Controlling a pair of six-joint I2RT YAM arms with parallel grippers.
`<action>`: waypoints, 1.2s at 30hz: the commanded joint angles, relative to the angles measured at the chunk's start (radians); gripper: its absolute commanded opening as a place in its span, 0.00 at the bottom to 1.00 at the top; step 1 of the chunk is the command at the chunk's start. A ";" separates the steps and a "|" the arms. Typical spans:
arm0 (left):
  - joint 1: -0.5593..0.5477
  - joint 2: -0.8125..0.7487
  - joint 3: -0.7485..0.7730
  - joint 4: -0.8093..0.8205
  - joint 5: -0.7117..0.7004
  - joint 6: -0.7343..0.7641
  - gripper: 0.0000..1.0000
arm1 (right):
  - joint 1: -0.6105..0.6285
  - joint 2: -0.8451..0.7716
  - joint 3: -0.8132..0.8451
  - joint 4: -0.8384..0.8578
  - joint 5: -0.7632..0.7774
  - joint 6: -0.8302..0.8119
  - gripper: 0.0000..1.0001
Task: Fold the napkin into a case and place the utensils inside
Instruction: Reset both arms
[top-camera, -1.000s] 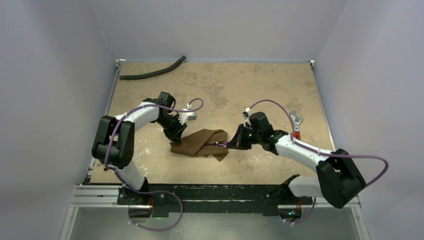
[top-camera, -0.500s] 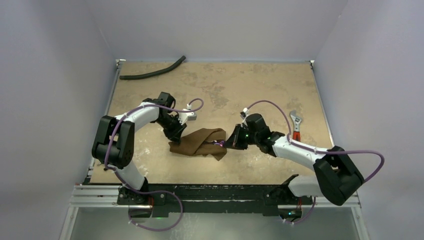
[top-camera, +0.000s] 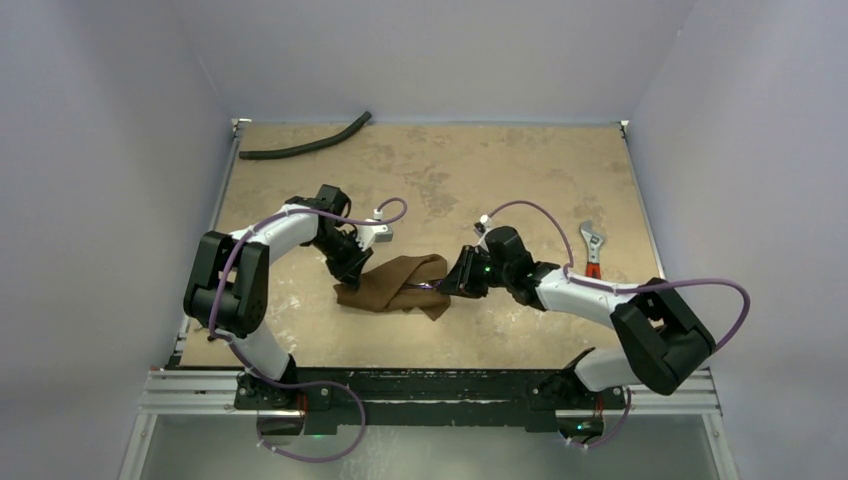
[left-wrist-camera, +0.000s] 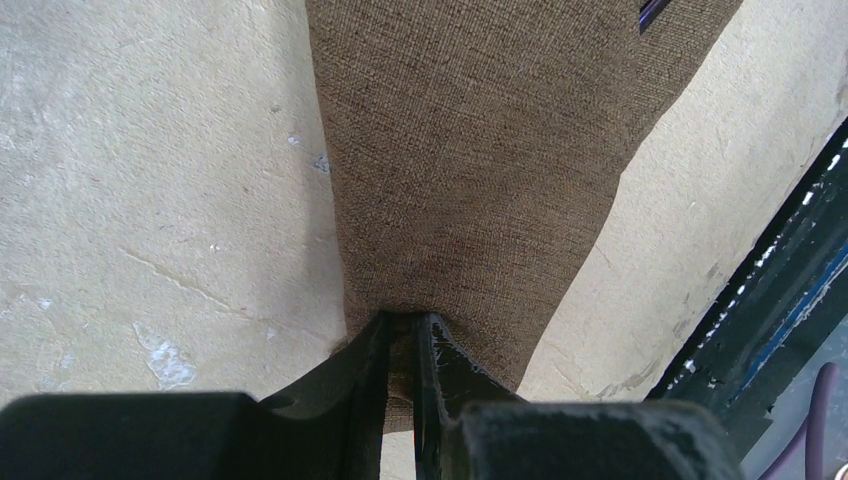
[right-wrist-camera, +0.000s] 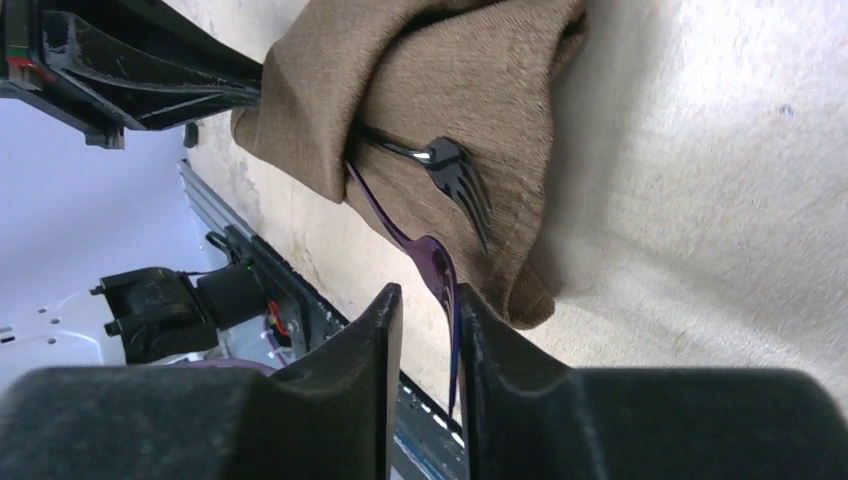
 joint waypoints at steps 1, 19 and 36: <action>-0.009 -0.015 -0.001 -0.009 0.053 0.023 0.12 | 0.011 0.002 0.067 -0.028 0.030 -0.052 0.35; -0.008 -0.018 0.037 -0.051 0.050 0.033 0.11 | 0.011 -0.051 0.205 -0.448 0.327 -0.250 0.73; -0.004 -0.031 0.062 -0.072 0.017 0.032 0.18 | 0.131 -0.044 0.205 -0.388 0.300 -0.123 0.75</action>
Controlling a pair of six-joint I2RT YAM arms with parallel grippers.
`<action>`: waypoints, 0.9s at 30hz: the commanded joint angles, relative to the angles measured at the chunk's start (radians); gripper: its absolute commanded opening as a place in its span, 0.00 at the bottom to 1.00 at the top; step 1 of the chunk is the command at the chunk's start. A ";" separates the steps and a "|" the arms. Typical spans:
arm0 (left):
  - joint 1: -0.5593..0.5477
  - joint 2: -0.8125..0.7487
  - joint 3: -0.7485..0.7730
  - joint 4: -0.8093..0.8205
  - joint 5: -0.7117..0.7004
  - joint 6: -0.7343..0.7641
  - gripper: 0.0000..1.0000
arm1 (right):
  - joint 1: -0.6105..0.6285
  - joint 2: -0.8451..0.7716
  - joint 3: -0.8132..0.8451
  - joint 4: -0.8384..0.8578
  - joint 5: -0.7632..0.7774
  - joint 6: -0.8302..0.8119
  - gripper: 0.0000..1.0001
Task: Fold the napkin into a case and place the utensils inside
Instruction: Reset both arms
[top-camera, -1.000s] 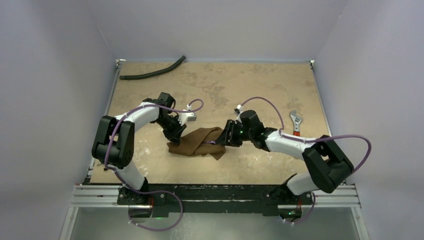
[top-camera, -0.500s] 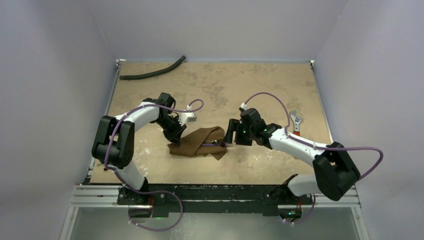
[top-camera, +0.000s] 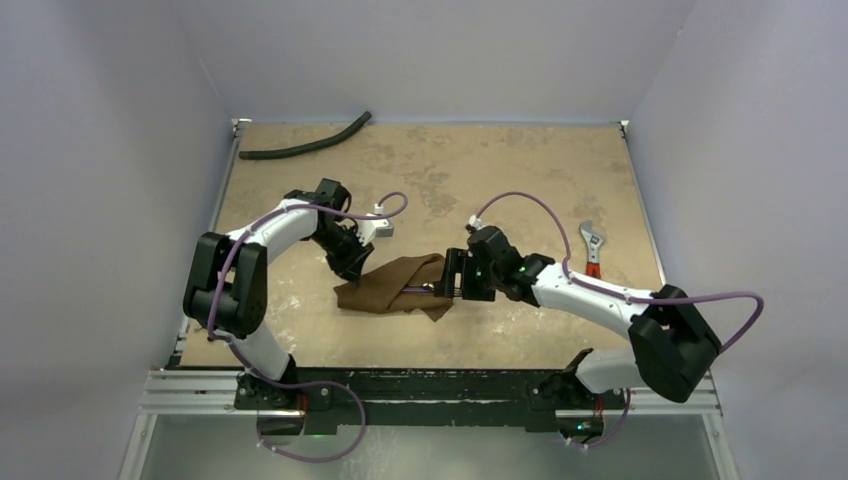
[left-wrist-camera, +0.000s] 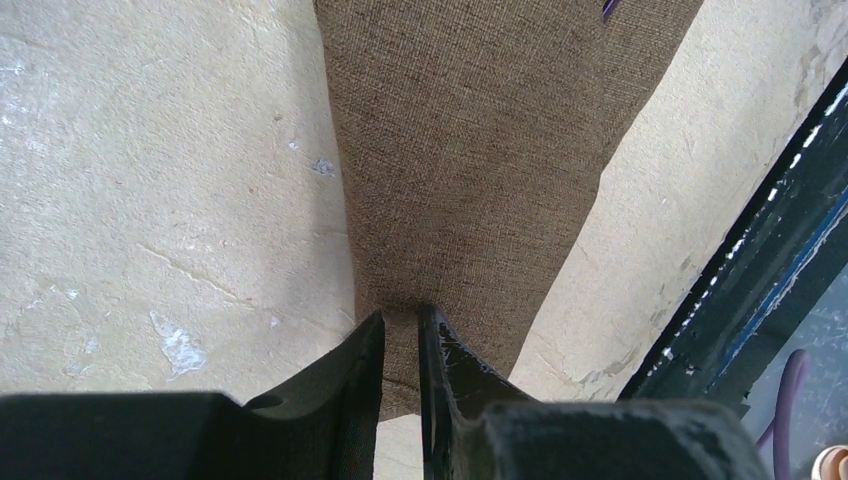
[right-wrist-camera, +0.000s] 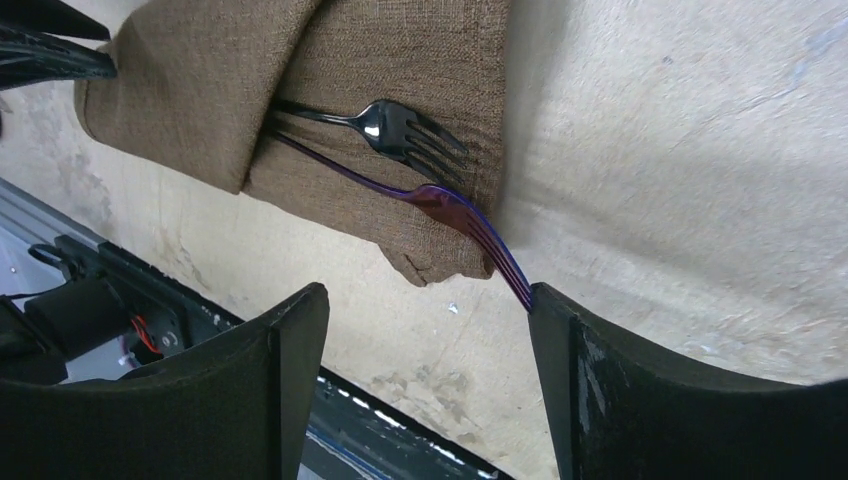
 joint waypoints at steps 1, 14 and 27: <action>-0.003 -0.027 0.000 0.000 0.007 0.028 0.18 | 0.033 0.017 0.042 0.019 0.026 0.045 0.74; 0.003 -0.031 0.032 -0.020 0.013 0.015 0.24 | 0.022 0.048 0.160 -0.124 0.089 -0.029 0.88; 0.207 -0.012 0.220 0.277 -0.099 -0.272 0.62 | -0.385 -0.183 0.151 0.016 0.496 -0.313 0.99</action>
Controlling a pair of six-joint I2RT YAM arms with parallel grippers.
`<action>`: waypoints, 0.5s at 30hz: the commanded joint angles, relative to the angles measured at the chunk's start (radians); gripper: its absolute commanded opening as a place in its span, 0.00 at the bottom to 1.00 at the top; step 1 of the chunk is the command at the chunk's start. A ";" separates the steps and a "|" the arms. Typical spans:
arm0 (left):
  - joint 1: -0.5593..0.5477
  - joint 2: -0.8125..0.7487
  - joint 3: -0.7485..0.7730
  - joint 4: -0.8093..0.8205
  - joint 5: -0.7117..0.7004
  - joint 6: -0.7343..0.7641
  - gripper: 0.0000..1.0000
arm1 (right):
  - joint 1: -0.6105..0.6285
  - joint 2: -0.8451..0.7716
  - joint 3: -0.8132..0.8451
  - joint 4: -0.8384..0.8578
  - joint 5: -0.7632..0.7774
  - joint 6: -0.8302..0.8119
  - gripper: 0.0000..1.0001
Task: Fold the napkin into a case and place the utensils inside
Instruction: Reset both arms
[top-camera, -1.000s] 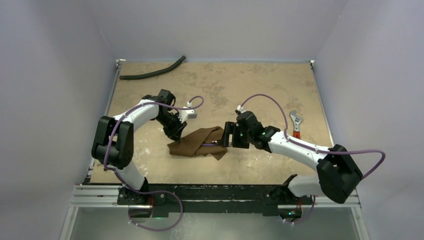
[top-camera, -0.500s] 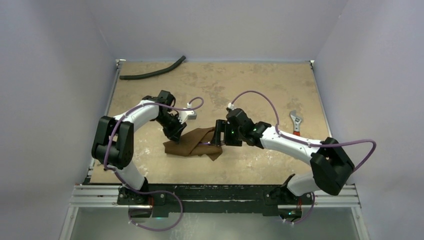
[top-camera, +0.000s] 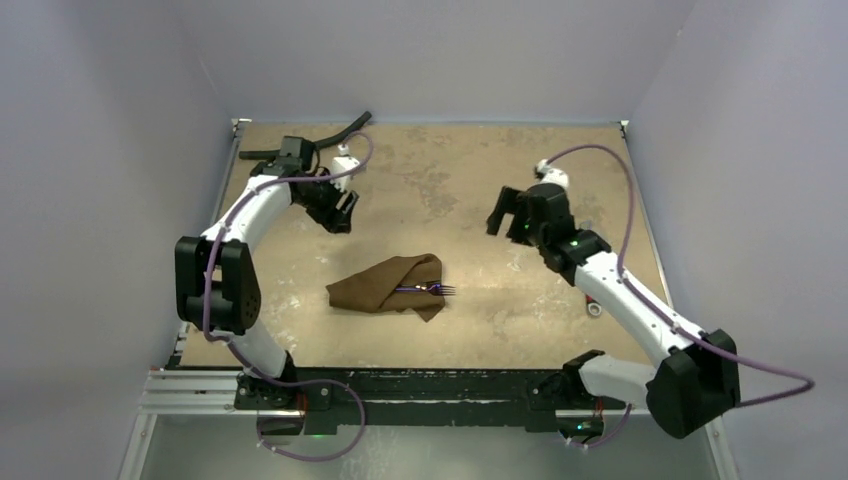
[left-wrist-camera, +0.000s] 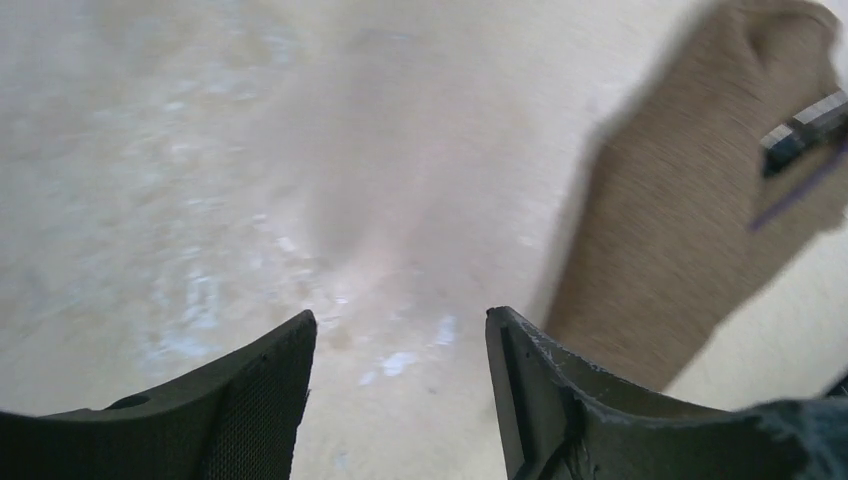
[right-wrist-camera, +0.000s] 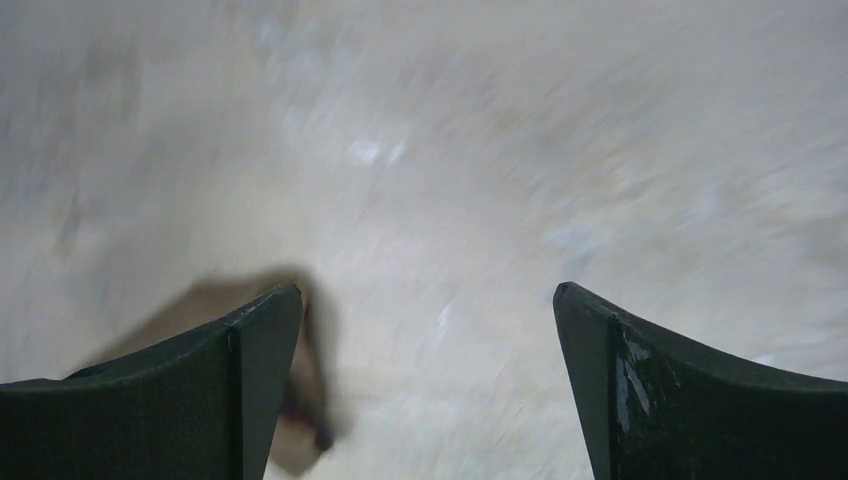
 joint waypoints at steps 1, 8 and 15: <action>0.093 -0.006 -0.033 0.245 -0.037 -0.148 0.63 | -0.161 -0.049 -0.029 0.189 0.327 -0.149 0.99; 0.133 -0.020 -0.387 0.770 -0.181 -0.295 0.72 | -0.315 0.055 -0.330 0.870 0.537 -0.351 0.99; 0.141 -0.082 -0.727 1.362 -0.251 -0.393 0.79 | -0.446 0.104 -0.597 1.470 0.447 -0.386 0.99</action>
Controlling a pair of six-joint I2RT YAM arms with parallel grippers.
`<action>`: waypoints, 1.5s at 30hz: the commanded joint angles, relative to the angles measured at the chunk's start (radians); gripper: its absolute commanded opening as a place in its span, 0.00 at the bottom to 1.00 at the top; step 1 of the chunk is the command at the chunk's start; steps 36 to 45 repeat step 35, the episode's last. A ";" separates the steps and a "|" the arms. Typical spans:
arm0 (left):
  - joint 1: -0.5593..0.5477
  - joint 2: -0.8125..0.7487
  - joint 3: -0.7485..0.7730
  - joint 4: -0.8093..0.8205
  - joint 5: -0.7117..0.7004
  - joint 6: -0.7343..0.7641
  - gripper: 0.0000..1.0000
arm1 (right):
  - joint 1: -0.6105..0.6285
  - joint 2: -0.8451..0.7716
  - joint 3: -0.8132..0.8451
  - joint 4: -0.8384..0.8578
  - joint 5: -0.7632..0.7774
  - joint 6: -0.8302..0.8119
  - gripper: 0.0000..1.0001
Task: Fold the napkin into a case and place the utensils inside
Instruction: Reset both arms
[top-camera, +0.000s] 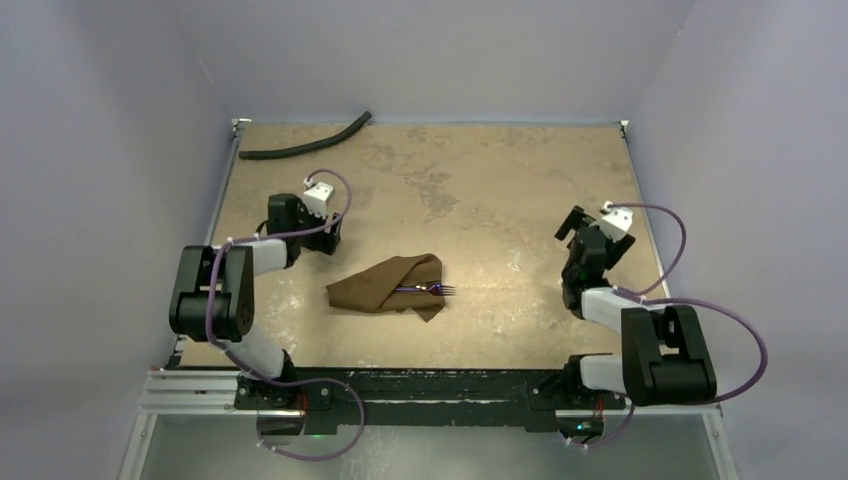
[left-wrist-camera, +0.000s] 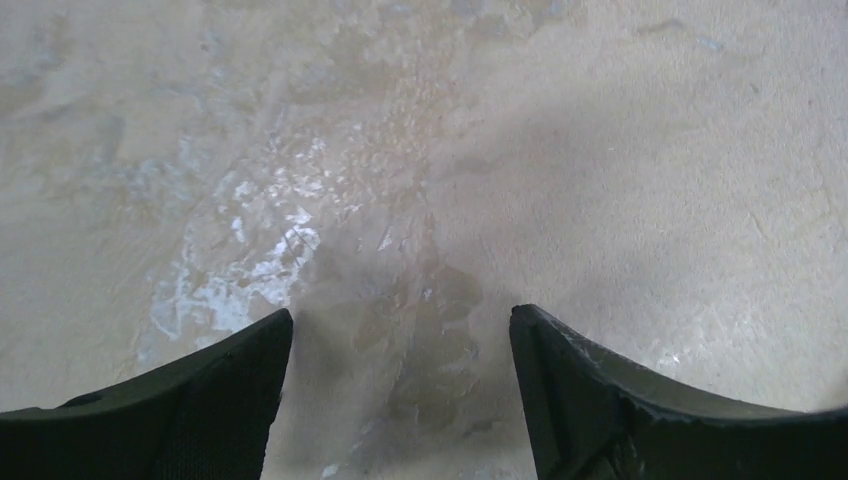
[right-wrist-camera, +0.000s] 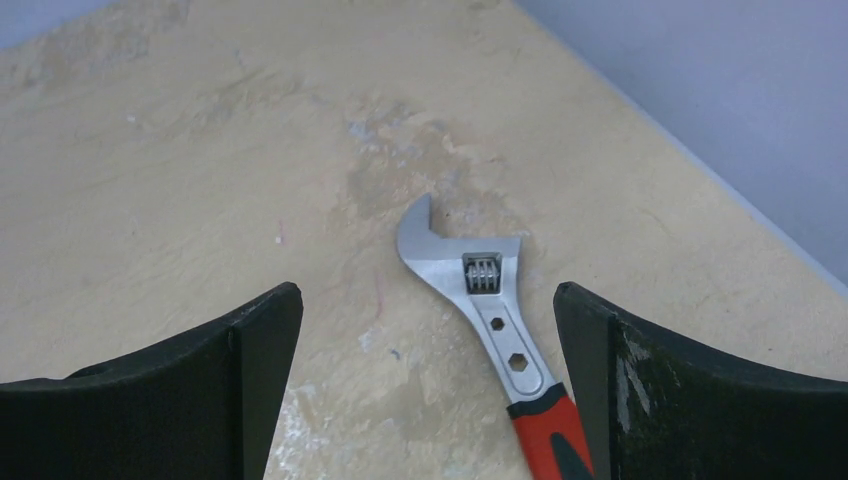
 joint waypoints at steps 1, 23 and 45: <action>0.005 -0.059 -0.204 0.522 -0.083 -0.128 0.81 | -0.038 0.036 -0.099 0.513 -0.017 -0.075 0.99; 0.009 0.001 -0.498 1.185 -0.091 -0.212 0.97 | -0.014 0.276 -0.120 0.871 -0.324 -0.254 0.99; 0.009 0.001 -0.495 1.182 -0.102 -0.217 0.99 | -0.014 0.276 -0.116 0.862 -0.331 -0.255 0.99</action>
